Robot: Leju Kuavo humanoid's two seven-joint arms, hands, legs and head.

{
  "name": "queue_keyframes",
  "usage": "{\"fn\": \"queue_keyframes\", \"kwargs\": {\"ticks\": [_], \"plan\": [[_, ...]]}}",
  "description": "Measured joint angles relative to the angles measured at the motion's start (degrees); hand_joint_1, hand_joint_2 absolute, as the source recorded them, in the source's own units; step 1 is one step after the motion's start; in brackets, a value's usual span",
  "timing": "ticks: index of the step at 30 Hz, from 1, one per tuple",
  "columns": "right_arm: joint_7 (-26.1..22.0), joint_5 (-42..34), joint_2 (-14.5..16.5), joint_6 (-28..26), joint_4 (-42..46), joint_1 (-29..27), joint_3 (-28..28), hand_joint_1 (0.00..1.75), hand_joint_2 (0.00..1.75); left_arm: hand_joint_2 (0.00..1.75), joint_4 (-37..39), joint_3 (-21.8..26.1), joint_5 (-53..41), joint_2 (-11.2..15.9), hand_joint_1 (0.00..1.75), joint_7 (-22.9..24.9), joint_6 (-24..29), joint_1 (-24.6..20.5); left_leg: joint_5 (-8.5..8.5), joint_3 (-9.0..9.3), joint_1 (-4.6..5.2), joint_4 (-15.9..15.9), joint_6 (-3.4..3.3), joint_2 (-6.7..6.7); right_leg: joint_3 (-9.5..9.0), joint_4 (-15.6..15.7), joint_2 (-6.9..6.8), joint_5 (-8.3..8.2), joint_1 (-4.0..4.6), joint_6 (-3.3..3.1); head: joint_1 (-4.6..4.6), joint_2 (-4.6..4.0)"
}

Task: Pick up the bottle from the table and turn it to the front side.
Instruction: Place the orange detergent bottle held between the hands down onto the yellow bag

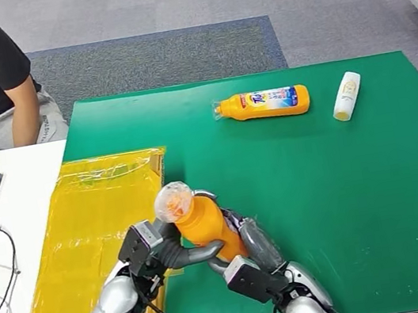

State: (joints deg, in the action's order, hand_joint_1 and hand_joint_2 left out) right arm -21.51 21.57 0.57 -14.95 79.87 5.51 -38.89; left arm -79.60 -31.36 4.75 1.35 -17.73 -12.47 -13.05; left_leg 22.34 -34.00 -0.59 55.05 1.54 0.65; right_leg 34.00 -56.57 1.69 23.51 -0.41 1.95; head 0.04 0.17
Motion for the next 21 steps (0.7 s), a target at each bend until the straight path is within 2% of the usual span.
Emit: {"fn": "queue_keyframes", "kwargs": {"ticks": [8, 21], "plan": [[-0.2, -0.2, 0.0, -0.1, 0.0, 0.1, -0.1, 1.75, 1.75, 1.75, 0.4, 0.0, 2.3, 0.6, 1.75, 1.1, -2.3, -1.0, 0.0, -0.01, 0.0, 0.0, 0.0, 0.0, 0.0, 0.0, 0.0, 0.0, 0.0, 0.0, -0.01, 0.0], [-0.3, -0.3, 0.0, 0.0, 0.0, 0.2, -0.1, 1.75, 1.75, 1.75, 0.4, 0.0, 2.6, 0.7, 1.75, 0.1, -1.9, -0.9, 0.0, -0.02, 0.0, 0.0, 0.0, 0.0, 0.0, 0.0, 0.0, 0.0, 0.0, 0.0, 0.0, 0.0]]}}
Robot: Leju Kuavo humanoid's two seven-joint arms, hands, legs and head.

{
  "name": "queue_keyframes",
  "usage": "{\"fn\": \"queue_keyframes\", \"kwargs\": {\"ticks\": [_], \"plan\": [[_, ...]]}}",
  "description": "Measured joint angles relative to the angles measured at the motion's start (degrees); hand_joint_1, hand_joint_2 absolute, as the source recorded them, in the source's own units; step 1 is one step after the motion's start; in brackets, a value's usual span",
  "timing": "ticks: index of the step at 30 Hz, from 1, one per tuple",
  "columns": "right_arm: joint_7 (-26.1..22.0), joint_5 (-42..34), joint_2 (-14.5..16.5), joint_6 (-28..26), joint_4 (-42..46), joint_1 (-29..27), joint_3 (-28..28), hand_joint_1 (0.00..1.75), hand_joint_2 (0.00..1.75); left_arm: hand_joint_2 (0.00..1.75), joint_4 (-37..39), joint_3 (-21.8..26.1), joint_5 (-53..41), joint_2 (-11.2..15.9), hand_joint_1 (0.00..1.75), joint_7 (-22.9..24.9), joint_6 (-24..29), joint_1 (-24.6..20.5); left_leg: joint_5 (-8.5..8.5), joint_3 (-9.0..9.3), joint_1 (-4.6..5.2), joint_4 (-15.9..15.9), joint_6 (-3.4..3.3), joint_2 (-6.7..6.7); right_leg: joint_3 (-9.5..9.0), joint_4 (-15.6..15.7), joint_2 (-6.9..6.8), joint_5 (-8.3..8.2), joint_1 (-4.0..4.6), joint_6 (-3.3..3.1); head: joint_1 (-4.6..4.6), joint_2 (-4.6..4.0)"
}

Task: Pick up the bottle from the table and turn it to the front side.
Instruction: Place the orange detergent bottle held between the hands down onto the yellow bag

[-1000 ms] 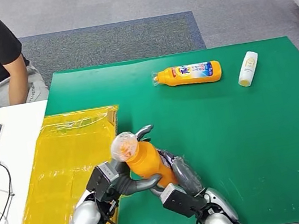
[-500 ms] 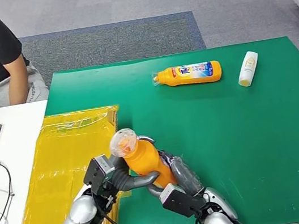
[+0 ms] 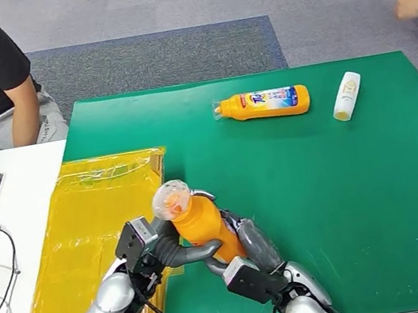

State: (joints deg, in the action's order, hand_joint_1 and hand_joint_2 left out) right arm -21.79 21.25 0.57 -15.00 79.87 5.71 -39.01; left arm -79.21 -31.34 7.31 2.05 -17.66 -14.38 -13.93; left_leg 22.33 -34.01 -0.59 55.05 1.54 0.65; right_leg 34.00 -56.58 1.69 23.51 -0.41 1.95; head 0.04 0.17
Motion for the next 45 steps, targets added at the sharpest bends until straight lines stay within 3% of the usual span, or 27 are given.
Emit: {"fn": "queue_keyframes", "kwargs": {"ticks": [14, 20, 22, 24, 26, 27, 31, 35, 39, 45], "plan": [[0.1, 0.0, 0.0, 0.2, 0.0, -0.2, 0.0, 1.74, 1.75, 1.75, 0.0, -0.5, -6.7, 1.2, 1.75, -0.1, 3.7, -0.2, 0.0, 0.0, 0.0, 0.0, 0.0, 0.0, 0.0, 0.0, 0.0, 0.0, 0.0, 0.0, -0.01, 0.0], [0.5, 0.0, 0.0, 0.0, 0.0, -0.7, 0.3, 1.51, 1.75, 1.75, -0.8, -0.5, -11.3, 2.8, 1.75, 0.9, 4.8, -0.2, 0.0, -0.01, 0.0, 0.0, 0.0, 0.0, 0.01, 0.0, 0.0, 0.0, 0.0, 0.0, -0.01, 0.0], [0.6, 0.1, 0.0, 0.0, -0.1, -0.9, 0.4, 1.15, 1.75, 1.75, -1.4, -0.6, -13.8, 3.5, 1.75, 1.1, 5.6, -0.2, 0.0, -0.01, 0.0, 0.0, 0.0, 0.0, 0.01, 0.0, 0.0, 0.0, 0.0, 0.0, -0.01, 0.0], [0.6, 0.3, 0.0, 0.0, -0.1, -1.0, 0.5, 0.5, 1.75, 1.75, -2.1, -0.6, -16.4, 4.0, 1.75, 1.2, 6.6, -0.2, -0.01, -0.01, 0.0, 0.0, 0.01, 0.0, 0.02, 0.0, 0.0, 0.0, 0.0, 0.0, -0.01, 0.0], [0.7, 0.4, 0.0, 0.0, -0.1, -1.0, 0.6, 0.1, 1.75, 1.75, -2.9, -0.7, -18.3, 4.5, 1.75, 1.3, 7.3, -0.2, -0.01, -0.01, 0.0, 0.0, 0.01, 0.0, 0.01, 0.0, 0.0, 0.0, 0.0, 0.0, -0.01, 0.0], [0.6, 0.4, 0.0, 0.0, 0.0, -1.0, 0.7, 0.05, 1.75, 1.75, -3.2, -0.6, -18.9, 4.7, 1.75, 1.6, 7.5, -0.2, -0.01, 0.0, 0.0, 0.0, 0.02, 0.0, 0.02, 0.0, 0.01, 0.0, 0.0, 0.0, 0.0, 0.0], [0.0, 0.5, 0.0, -0.1, 0.5, -1.6, 0.7, 0.11, 1.75, 1.75, -3.6, 0.4, -20.3, 6.5, 1.75, 3.0, 8.8, -0.3, -0.05, 0.0, -0.01, 0.0, 0.06, -0.02, 0.08, 0.0, 0.03, -0.02, 0.01, -0.04, -0.03, 0.0], [0.0, 0.4, 0.0, -0.1, 0.8, -2.1, 0.7, 0.0, 1.75, 1.75, -3.8, 1.7, -20.6, 7.6, 1.75, 3.2, 9.3, -0.2, -0.11, -0.07, -0.01, 0.0, 0.08, 0.09, 0.09, 0.0, -0.05, -0.02, 0.04, -0.04, -0.01, 0.0], [0.1, 0.2, 0.0, -0.1, 1.0, -2.4, 0.7, 0.0, 0.0, 1.75, -4.1, 2.1, -20.6, 8.0, 1.75, 3.2, 9.7, 0.0, -0.1, -0.09, 0.0, 0.0, 0.07, 0.1, 0.09, 0.0, -0.06, -0.03, 0.02, -0.01, 0.0, 0.0], [0.3, -0.1, 0.0, -0.1, 1.1, -2.7, 0.7, 0.0, 0.0, 1.75, -5.0, 2.5, -20.8, 8.3, 1.75, 3.0, 10.2, 0.5, -0.1, -0.11, 0.03, 0.0, 0.07, 0.1, 0.11, 0.0, -0.06, -0.04, -0.04, 0.0, -0.01, 0.0]]}}
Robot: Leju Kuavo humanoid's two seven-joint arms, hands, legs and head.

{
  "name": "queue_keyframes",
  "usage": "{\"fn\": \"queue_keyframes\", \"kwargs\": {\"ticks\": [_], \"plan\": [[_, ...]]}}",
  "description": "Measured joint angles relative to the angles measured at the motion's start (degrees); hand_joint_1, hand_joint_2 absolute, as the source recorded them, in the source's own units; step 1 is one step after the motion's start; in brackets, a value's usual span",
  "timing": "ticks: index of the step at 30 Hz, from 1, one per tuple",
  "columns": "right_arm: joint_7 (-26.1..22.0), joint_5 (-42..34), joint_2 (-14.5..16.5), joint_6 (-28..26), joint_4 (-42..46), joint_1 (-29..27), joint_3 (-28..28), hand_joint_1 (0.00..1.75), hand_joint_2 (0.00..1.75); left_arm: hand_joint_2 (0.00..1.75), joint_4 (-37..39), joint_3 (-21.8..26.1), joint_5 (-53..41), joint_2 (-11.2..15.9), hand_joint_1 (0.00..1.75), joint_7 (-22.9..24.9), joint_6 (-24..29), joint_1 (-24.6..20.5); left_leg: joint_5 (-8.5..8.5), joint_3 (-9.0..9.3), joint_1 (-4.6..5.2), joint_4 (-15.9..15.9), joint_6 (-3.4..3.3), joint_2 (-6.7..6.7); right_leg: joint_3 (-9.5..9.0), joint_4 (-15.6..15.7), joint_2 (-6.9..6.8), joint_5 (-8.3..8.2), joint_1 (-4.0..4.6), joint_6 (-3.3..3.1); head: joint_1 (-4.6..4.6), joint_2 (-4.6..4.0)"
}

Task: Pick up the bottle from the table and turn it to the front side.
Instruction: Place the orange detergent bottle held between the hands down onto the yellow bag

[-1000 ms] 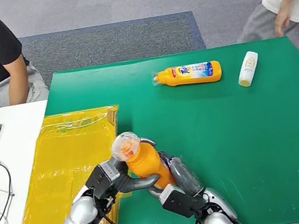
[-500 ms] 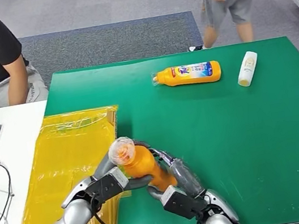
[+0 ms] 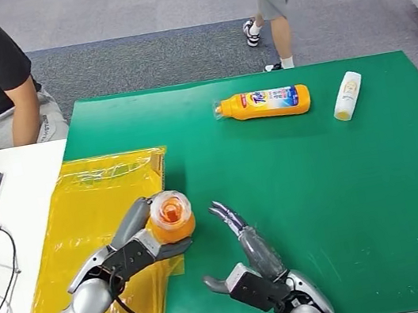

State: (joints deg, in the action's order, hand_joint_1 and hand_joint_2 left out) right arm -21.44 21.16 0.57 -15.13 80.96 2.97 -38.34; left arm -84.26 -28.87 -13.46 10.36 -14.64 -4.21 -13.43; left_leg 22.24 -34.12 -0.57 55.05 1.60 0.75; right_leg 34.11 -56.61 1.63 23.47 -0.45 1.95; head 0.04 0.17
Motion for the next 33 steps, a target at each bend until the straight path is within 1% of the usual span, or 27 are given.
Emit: {"fn": "queue_keyframes", "kwargs": {"ticks": [1, 5, 8, 11, 14, 19, 25, 28, 30, 33], "plan": [[0.0, 0.0, 0.0, 0.0, 0.0, 0.0, 0.0, 0.0, 0.0, 1.75, -0.2, 0.0, -0.2, 0.1, 1.75, 0.0, 0.0, 0.0, 0.0, 0.0, 0.0, 0.0, 0.0, 0.0, 0.01, 0.0, 0.0, 0.0, 0.0, 0.0, -0.01, 0.0], [0.0, -0.1, 0.0, 0.0, 0.0, -0.1, 0.0, 0.0, 1.75, 1.75, -0.9, 0.0, -1.2, 1.0, 1.75, 1.0, -1.5, -0.7, -0.02, 0.0, -0.01, 0.0, 0.02, 0.0, 0.02, 0.0, 0.0, -0.01, 0.02, -0.01, -0.01, 0.0], [0.0, -0.1, 0.0, -0.1, 0.0, -0.2, 0.0, 0.0, 1.75, 1.75, -1.3, -0.3, -2.4, 2.4, 1.75, 3.5, -4.1, -1.7, -0.03, 0.01, -0.02, 0.0, 0.03, 0.0, 0.03, 0.0, 0.01, -0.01, 0.03, -0.02, 0.0, 0.0], [-0.1, -0.2, 0.0, -0.2, 0.0, -0.3, 0.1, 0.0, 1.75, 1.75, -1.8, -0.8, -2.4, 4.8, 1.75, 6.1, -7.1, -2.9, -0.03, 0.0, -0.02, 0.0, 0.03, -0.01, 0.03, 0.0, 0.01, -0.01, 0.03, -0.02, 0.0, 0.0], [-0.1, -0.3, 0.1, -0.2, 0.0, -0.5, 0.3, 0.0, 1.75, 1.75, -2.5, -1.2, 0.0, 8.6, 1.75, 8.1, -11.2, -4.8, -0.04, 0.01, -0.02, 0.0, 0.04, -0.03, 0.03, 0.0, 0.03, -0.02, 0.05, -0.04, 0.0, 0.0], [-0.2, -0.5, 0.1, -0.1, -0.2, -0.9, 0.9, 0.0, 1.75, 1.75, -4.3, -1.5, 5.6, 16.2, 1.75, 9.8, -17.6, -7.7, -0.06, 0.03, -0.04, 0.0, 0.09, -0.08, 0.08, -0.1, 0.1, -0.04, 0.08, -0.07, -0.02, 0.0], [-0.3, -0.6, 0.4, 0.4, -0.7, -0.8, 1.1, 0.0, 1.75, 1.75, -5.6, -1.9, 11.2, 23.1, 1.75, 11.3, -22.7, -9.3, -0.09, 0.02, -0.06, 0.0, 0.13, -0.08, 0.08, -0.1, 0.09, -0.04, 0.1, -0.08, -0.01, 0.0], [-0.3, -0.7, 0.6, 0.7, -1.0, -0.5, 1.1, 0.0, 1.75, 1.75, -5.9, -2.8, 14.3, 26.3, 1.75, 11.9, -24.4, -10.1, -0.09, 0.02, -0.06, 0.0, 0.13, -0.08, 0.09, -0.1, 0.09, -0.04, 0.1, -0.08, -0.01, 0.0], [-0.3, -0.8, 0.6, 0.9, -1.3, -0.3, 1.1, 0.0, 1.75, 1.75, -6.0, -3.2, 15.1, 28.0, 1.75, 12.0, -24.8, -10.5, -0.09, 0.01, -0.06, 0.0, 0.13, -0.07, 0.09, -0.1, 0.09, -0.04, 0.1, -0.08, -0.01, 0.0], [-0.3, -0.8, 0.6, 1.2, -1.6, -0.1, 1.1, 0.0, 1.75, 1.75, -6.1, -3.8, 15.2, 29.2, 1.75, 12.2, -24.6, -10.8, -0.09, 0.01, -0.05, 0.0, 0.13, -0.06, 0.09, -0.1, 0.07, -0.04, 0.09, -0.07, -0.01, 0.0]]}}
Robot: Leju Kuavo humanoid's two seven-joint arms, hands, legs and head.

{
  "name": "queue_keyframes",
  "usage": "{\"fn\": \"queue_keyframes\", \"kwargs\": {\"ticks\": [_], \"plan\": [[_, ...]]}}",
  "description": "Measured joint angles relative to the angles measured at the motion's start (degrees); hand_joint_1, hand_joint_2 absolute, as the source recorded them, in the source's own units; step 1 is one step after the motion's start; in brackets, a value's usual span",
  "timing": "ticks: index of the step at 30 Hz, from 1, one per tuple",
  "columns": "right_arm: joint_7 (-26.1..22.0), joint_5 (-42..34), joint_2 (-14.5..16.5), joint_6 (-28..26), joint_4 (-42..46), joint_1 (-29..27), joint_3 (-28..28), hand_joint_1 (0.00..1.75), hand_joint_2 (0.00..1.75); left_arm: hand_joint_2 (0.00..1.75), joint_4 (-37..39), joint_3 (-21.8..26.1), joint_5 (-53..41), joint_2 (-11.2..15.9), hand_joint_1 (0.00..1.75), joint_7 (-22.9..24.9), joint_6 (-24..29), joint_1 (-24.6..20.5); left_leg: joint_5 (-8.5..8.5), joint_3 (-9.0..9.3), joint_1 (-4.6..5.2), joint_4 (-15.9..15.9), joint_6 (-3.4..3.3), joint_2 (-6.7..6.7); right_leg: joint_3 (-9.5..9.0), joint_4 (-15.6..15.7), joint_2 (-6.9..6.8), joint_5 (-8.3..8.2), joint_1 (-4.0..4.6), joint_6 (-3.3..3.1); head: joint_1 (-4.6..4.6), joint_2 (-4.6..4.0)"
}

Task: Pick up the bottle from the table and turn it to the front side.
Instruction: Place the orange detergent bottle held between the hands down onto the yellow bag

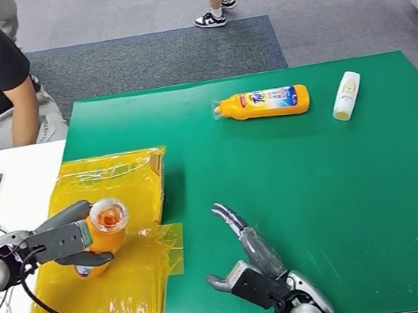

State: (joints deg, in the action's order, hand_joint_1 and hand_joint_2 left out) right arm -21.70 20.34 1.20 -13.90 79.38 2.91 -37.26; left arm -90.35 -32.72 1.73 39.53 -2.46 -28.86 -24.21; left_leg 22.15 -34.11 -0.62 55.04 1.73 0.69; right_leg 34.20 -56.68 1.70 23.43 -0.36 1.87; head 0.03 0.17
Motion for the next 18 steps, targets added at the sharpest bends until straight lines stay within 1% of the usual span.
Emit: {"fn": "queue_keyframes", "kwargs": {"ticks": [4, 11, 14, 18], "plan": [[0.0, -0.3, 0.3, 0.4, -0.5, 0.4, -0.1, 0.0, 1.75, 1.75, 0.3, -1.4, -0.9, -0.5, 1.75, -0.4, 0.8, -0.1, 0.0, 0.0, 0.01, 0.0, 0.0, 0.02, -0.01, 0.0, -0.01, 0.0, -0.02, 0.0, 0.0, 0.0], [-0.1, -1.0, 0.6, 1.0, -1.3, 1.4, -0.7, 0.0, 1.75, 1.75, 2.5, -4.7, -1.9, -3.1, 1.75, -2.7, 1.9, -0.1, 0.0, 0.03, 0.01, 0.0, 0.0, 0.03, -0.06, 0.0, -0.01, -0.01, -0.02, 0.0, 0.0, 0.0], [-0.1, -1.2, 0.6, 1.0, -1.5, 1.7, -1.1, 0.0, 1.75, 1.75, 3.7, -5.4, -1.8, -4.4, 1.75, -3.7, 2.2, 0.1, 0.0, 0.07, 0.01, 0.0, 0.0, 0.03, -0.11, 0.0, -0.02, -0.01, -0.02, 0.0, 0.0, 0.0], [-0.2, -1.4, 0.6, 1.1, -1.9, 2.1, -1.7, 0.0, 1.75, 1.75, 5.1, -5.6, -0.4, -5.3, 1.75, -4.4, 1.5, 0.1, -0.01, 0.17, 0.01, 0.0, -0.01, 0.07, -0.25, 0.0, -0.09, 0.0, -0.02, 0.01, 0.01, 0.0]]}}
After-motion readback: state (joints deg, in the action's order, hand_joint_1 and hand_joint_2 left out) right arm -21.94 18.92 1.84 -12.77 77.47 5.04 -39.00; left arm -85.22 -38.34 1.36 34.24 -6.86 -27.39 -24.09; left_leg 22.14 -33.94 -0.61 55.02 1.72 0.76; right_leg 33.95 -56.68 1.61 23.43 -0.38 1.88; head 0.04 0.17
